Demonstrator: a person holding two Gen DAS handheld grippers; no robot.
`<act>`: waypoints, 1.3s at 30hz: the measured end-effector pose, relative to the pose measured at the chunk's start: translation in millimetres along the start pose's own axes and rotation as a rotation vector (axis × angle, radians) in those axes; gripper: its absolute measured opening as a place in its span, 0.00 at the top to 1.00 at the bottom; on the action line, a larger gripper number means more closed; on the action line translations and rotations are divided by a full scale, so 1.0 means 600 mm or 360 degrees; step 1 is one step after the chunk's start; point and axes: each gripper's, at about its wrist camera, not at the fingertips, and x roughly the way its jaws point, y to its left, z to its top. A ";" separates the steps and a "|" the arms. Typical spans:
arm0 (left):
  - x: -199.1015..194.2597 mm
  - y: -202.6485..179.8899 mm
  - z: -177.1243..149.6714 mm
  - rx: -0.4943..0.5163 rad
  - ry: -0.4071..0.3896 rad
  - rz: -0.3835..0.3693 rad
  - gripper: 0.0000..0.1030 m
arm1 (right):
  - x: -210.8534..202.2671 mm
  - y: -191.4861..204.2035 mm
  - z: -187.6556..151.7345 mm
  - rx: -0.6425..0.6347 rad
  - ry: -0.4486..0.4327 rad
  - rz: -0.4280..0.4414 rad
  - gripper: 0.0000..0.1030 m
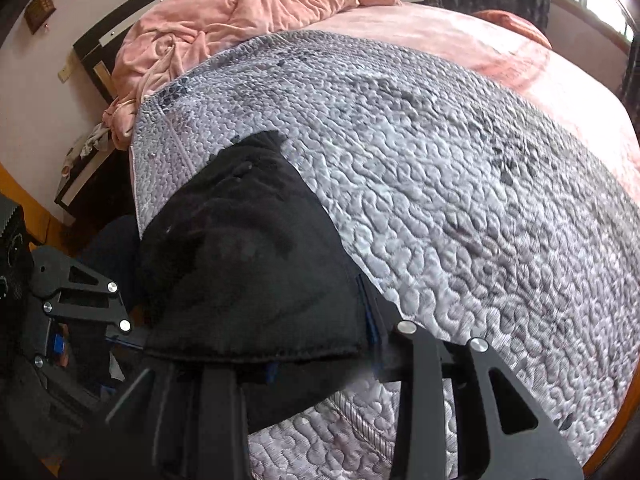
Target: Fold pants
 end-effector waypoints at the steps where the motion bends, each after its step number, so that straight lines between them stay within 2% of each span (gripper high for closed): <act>1: 0.008 -0.001 -0.001 0.0009 0.0012 -0.0002 0.71 | 0.003 -0.003 -0.003 0.0008 0.0003 0.0002 0.67; 9: 0.050 0.002 -0.009 0.0028 0.0070 -0.0034 0.71 | 0.033 -0.025 -0.039 0.0097 0.0013 -0.0009 0.67; 19: 0.083 0.002 -0.016 0.0051 0.0112 -0.0017 0.71 | 0.046 -0.039 -0.063 0.0226 0.0043 -0.0070 0.67; 21: 0.092 0.002 -0.015 0.0053 0.0117 -0.0018 0.70 | 0.046 -0.043 -0.070 0.0268 0.0045 -0.0098 0.61; 23: 0.098 0.003 -0.017 0.0053 0.0127 -0.0022 0.69 | 0.045 -0.051 -0.081 0.0354 0.0072 -0.0174 0.49; 24: 0.102 0.005 -0.017 0.0040 0.0138 -0.0035 0.68 | 0.043 -0.054 -0.086 0.0387 0.0069 -0.0185 0.48; 26: 0.110 0.016 -0.017 -0.0036 0.0174 -0.0111 0.65 | 0.033 -0.059 -0.104 0.0480 0.0066 -0.0256 0.39; 29: 0.094 0.027 -0.024 -0.0108 0.0174 -0.0215 0.63 | 0.011 -0.076 -0.138 0.0716 0.0029 -0.0318 0.38; 30: 0.084 0.029 -0.028 -0.0113 0.0155 -0.0229 0.62 | -0.005 -0.086 -0.157 0.0862 -0.0034 -0.0303 0.38; 31: 0.067 0.033 -0.033 -0.0117 0.0126 -0.0241 0.57 | -0.016 -0.094 -0.170 0.0965 -0.0093 -0.0256 0.38; 32: 0.049 0.038 -0.039 -0.0124 0.0093 -0.0267 0.47 | -0.026 -0.101 -0.184 0.1069 -0.0154 -0.0207 0.37; 33: 0.030 0.044 -0.045 -0.0133 0.0050 -0.0290 0.43 | -0.036 -0.107 -0.196 0.1168 -0.0218 -0.0153 0.37; 34: 0.004 0.055 -0.052 -0.0150 -0.0022 -0.0299 0.38 | -0.044 -0.110 -0.210 0.1281 -0.0326 -0.0040 0.37; 37: -0.048 0.096 -0.069 -0.0190 -0.0177 -0.0239 0.29 | -0.032 -0.111 -0.221 0.1437 -0.0509 0.0253 0.35; 39: -0.068 0.130 -0.078 -0.0250 -0.0251 -0.0159 0.23 | -0.008 -0.108 -0.209 0.1469 -0.0565 0.0371 0.32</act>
